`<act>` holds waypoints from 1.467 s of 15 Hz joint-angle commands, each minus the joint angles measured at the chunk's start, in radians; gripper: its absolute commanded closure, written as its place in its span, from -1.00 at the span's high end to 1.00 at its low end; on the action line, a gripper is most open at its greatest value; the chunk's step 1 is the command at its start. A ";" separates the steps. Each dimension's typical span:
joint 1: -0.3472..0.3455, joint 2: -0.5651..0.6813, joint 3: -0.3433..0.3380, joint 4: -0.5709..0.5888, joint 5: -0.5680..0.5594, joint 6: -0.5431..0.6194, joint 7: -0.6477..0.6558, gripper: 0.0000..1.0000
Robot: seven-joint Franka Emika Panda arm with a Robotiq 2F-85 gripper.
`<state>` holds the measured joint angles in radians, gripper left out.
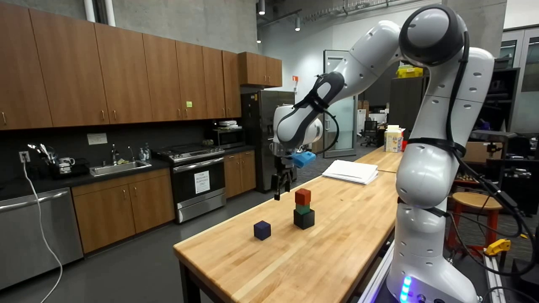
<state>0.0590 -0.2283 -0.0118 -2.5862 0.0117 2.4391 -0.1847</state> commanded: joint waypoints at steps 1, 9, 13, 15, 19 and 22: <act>0.025 0.003 0.037 -0.041 0.013 -0.004 0.031 1.00; 0.045 0.078 0.136 -0.084 -0.017 0.047 0.247 1.00; 0.052 0.132 0.167 -0.077 -0.018 0.090 0.338 1.00; 0.057 0.160 0.178 -0.069 -0.018 0.115 0.363 1.00; 0.065 0.210 0.189 -0.052 -0.058 0.199 0.424 1.00; 0.064 0.246 0.184 -0.028 -0.138 0.253 0.495 1.00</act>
<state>0.1186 -0.0275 0.1774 -2.6484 -0.0537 2.6479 0.2327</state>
